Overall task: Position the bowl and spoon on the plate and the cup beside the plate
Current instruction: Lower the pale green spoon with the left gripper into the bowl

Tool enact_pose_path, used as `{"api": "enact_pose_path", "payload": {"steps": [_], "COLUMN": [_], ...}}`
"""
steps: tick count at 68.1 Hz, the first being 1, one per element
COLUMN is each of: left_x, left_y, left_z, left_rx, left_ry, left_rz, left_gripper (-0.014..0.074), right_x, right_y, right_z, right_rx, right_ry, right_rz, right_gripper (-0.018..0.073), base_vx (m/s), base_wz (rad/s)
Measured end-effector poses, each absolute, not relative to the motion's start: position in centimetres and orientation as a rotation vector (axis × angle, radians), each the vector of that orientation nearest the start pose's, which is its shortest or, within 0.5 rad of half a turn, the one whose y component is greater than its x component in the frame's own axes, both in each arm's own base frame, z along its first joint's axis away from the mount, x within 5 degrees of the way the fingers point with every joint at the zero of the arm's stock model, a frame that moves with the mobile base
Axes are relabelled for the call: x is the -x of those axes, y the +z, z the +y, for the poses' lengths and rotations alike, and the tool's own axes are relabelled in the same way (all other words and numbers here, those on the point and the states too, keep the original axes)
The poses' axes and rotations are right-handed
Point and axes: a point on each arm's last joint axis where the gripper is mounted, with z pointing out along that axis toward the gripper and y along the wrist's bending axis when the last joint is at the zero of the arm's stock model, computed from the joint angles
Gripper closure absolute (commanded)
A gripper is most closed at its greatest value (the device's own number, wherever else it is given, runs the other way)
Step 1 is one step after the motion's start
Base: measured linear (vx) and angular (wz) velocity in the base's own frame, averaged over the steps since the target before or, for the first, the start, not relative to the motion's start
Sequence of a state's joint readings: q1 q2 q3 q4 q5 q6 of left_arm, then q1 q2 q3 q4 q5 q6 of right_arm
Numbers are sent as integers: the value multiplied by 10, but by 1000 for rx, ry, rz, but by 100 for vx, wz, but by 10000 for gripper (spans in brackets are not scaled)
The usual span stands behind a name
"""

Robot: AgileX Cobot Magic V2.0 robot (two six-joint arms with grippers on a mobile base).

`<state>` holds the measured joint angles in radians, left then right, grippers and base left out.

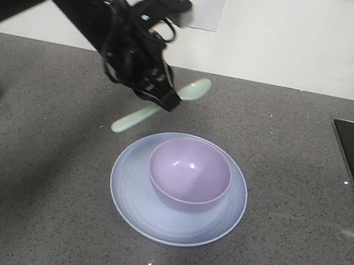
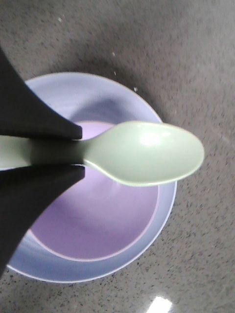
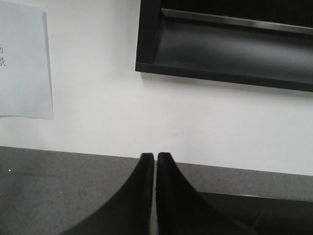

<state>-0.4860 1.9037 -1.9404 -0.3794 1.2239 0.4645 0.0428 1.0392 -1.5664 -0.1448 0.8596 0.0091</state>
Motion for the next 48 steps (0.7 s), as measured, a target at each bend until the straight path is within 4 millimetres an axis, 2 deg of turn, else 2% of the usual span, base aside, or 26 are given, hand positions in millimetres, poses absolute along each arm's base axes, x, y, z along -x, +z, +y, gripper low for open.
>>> {"api": "enact_pose_path", "payload": {"steps": [13, 24, 48], "left_x": [-353, -347, -342], "left_y": [336, 320, 305], "left_z": [-257, -275, -276], "left_rx": [-1255, -1334, -1280], "left_ry": [-343, -255, -235], "left_rz": [2387, 2399, 2495], "left_gripper": [594, 594, 593], "right_x": [-163, -154, -147], "right_y": [492, 481, 482], "right_z": [-3, -3, 2], "right_rx": [51, 61, 91], "right_ry": [-141, -136, -110], "right_rz": [1823, 1768, 1724], "right_gripper": [568, 568, 568], "base_vx": [0, 0, 0], "base_wz": [0, 0, 0]}}
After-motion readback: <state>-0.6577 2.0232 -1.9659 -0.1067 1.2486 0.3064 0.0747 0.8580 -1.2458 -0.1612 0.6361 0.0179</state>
